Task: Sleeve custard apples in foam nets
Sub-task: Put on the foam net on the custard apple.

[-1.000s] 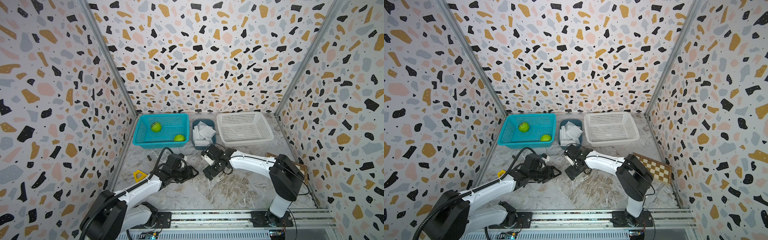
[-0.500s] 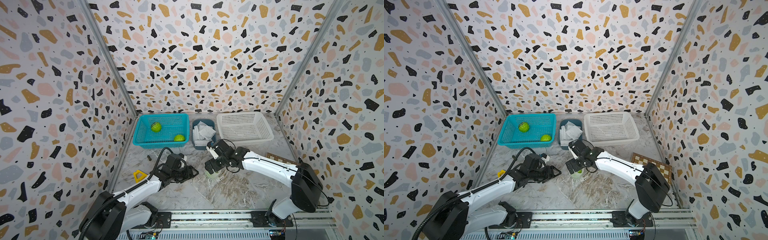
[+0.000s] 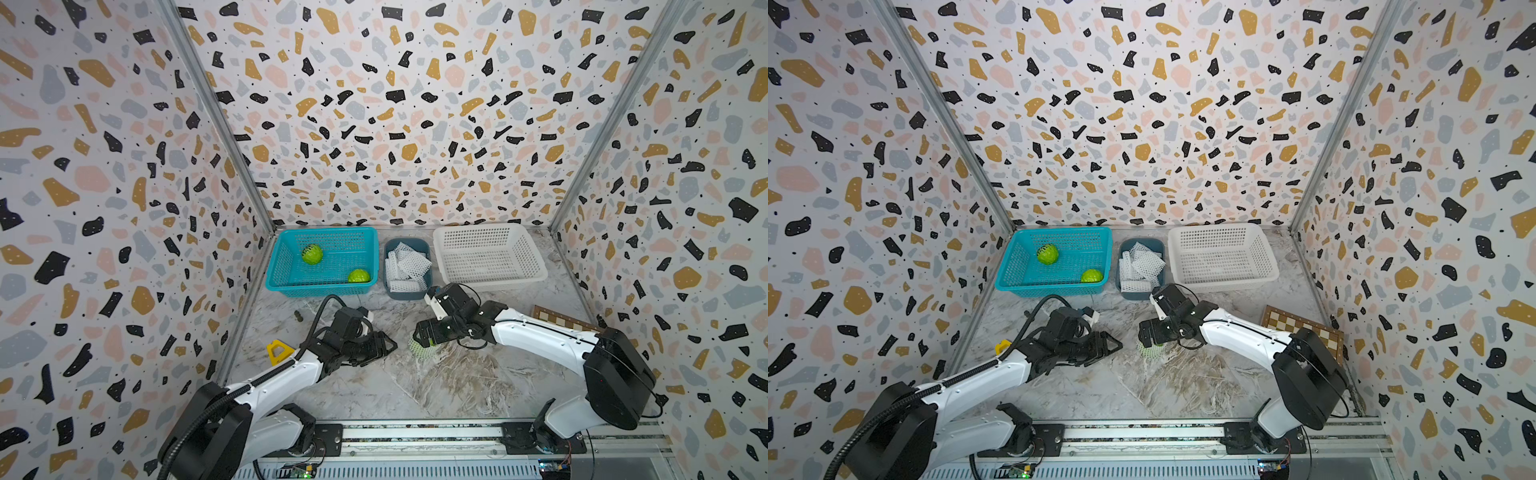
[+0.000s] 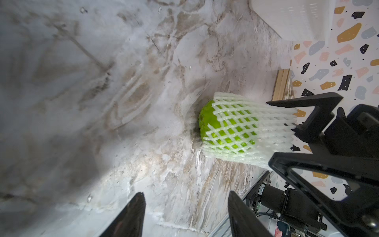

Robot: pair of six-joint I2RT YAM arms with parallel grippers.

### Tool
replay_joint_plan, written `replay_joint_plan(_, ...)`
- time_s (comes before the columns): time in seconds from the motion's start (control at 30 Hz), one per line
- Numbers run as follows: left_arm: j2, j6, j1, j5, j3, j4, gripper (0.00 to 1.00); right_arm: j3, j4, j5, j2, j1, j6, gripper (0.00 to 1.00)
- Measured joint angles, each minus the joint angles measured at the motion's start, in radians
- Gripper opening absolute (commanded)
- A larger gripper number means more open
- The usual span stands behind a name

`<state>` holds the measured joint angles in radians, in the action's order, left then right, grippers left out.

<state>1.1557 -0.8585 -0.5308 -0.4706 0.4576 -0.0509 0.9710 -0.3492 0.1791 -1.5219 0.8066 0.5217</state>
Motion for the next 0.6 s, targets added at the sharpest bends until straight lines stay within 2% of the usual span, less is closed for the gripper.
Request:
replay_joint_plan(0.33,0.000,0.000,0.000,0.000,0.000,0.000,0.63,-0.002,0.013,0.005,-0.079,0.027,0.002,0.90)
replay_joint_plan(0.6,0.006,-0.001,0.000,0.000,0.000,0.003,0.63,0.001,0.013,-0.055,-0.125,0.061,0.005,0.86)
